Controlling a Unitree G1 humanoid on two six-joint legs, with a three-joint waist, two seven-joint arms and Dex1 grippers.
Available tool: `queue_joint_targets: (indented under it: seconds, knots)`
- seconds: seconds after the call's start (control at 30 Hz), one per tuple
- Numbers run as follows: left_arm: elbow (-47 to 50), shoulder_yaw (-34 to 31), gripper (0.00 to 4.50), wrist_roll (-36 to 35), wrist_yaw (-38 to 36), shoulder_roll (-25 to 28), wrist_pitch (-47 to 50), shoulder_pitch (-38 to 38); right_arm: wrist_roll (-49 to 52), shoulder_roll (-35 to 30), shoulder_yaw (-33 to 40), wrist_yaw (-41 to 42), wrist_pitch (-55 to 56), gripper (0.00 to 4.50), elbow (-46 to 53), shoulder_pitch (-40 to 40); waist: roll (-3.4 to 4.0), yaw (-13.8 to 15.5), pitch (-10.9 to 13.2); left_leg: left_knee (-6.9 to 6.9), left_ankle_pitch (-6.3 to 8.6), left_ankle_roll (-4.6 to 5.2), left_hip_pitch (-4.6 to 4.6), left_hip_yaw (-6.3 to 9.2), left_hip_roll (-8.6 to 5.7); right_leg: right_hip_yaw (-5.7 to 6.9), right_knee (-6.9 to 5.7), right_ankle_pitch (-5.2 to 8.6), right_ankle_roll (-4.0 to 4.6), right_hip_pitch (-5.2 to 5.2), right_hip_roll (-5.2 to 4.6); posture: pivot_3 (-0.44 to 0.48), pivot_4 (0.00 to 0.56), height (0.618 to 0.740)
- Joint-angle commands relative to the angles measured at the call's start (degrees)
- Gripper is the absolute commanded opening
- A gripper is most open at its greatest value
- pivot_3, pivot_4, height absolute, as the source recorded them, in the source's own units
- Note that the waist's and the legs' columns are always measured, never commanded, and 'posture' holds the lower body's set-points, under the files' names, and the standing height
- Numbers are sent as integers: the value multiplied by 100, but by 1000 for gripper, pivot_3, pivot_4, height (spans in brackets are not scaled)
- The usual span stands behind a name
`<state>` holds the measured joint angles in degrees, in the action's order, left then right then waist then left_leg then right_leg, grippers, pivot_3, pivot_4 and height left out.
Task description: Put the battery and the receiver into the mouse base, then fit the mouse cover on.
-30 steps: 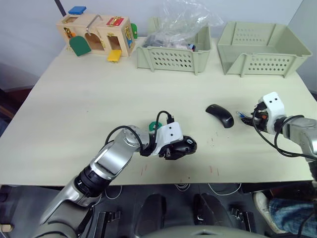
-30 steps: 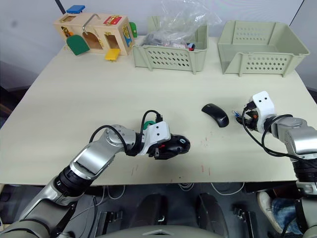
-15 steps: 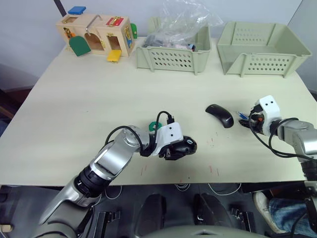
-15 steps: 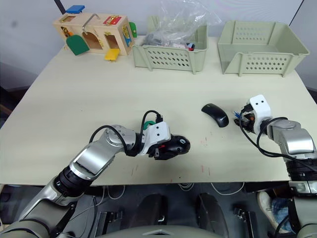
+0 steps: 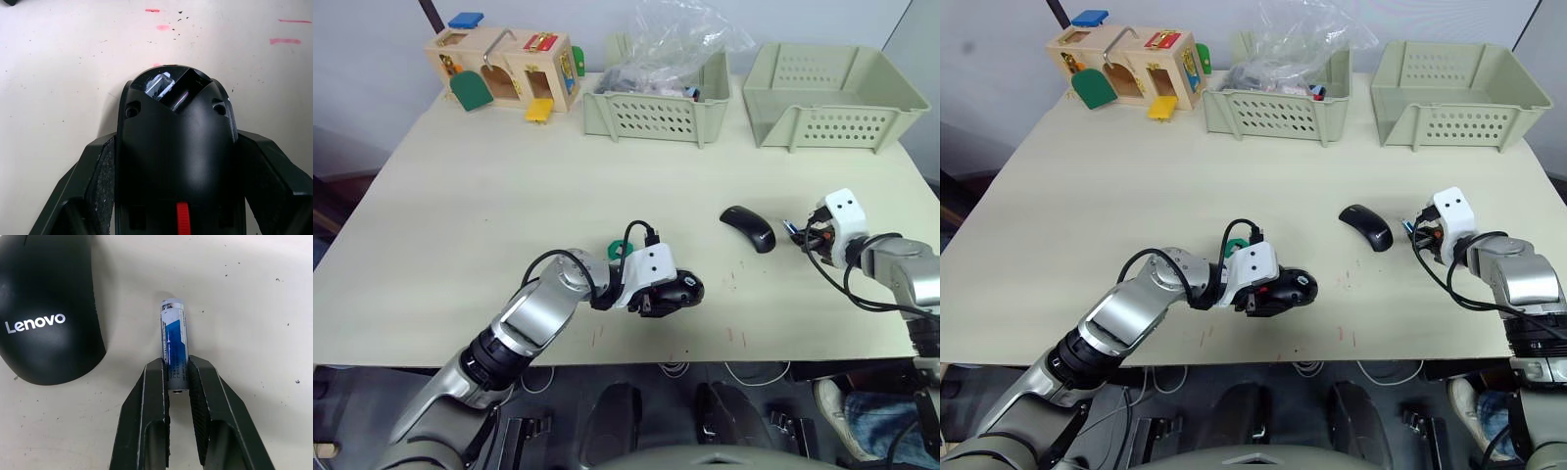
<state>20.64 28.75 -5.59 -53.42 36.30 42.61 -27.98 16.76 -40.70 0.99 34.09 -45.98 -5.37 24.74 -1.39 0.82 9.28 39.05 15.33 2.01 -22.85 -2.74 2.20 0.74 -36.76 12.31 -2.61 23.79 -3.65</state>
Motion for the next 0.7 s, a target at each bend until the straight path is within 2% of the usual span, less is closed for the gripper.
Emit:
queue_joint_targets:
  seconds: [0.03, 0.1, 0.2, 0.37, 0.43, 0.5, 0.6, 0.7]
  knots:
    - [67, 47, 2997, 51, -33, 29, -90, 51, 0, -396, 148, 231, -91, 45, 724, -140, 4, 3, 2, 0, 0, 0, 0, 1, 0, 0, 0, 0, 0, 0, 0, 0, 150, 740]
    - [64, 50, 2997, 51, -39, 41, -110, 58, 13, -725, 164, 408, -169, 45, 1333, -283, 11, -5, 5, 0, 0, 0, -1, 0, 0, -1, 0, 0, 0, 1, 0, 0, 150, 740]
    - [54, 45, 2997, 45, -56, 68, -138, 63, 579, -1122, 338, 740, -1091, 45, 2269, -330, 19, -10, 6, 0, 0, 0, 0, 4, 1, -2, -1, 0, 0, 2, 1, 0, 150, 740]
    - [-31, 75, 2997, 67, -120, 103, -210, 24, 1515, -2180, 64, 1250, -3043, 45, 3705, 328, 28, -9, 10, 0, 0, 0, 0, 18, 3, -2, 0, 1, 1, 4, 0, 0, 150, 740]
    - [-59, 74, 2997, 65, -150, 117, -231, 19, 2115, -2082, 30, 1462, -3782, 45, 3897, 853, 19, -9, 7, -1, 1, 1, 1, 24, 3, -2, 0, 12, 20, 5, -1, 0, 150, 740]
    - [-109, 94, 2997, 72, -201, 137, -238, -15, 2345, -1901, -318, 1334, -4375, 45, 4127, 1342, 22, -26, 8, -1, 1, 2, 1, 30, 5, -2, 2, 13, 24, 5, 0, 0, 150, 740]
    - [-141, 124, 2997, 73, -293, 179, -239, -54, 2991, -1526, -635, 929, -4652, 45, 3880, 1769, 20, -13, 8, -2, 2, 2, 1, 37, 6, 2, 0, 14, 24, 4, 1, 0, 150, 740]
    - [-191, 164, 2997, 83, -339, 175, -245, -113, 3470, -1391, -1325, 557, -4652, 45, 3716, 2303, 22, -12, 11, -1, 4, 5, -8, 34, 3, 3, 3, 13, 23, 6, -4, 0, 150, 740]
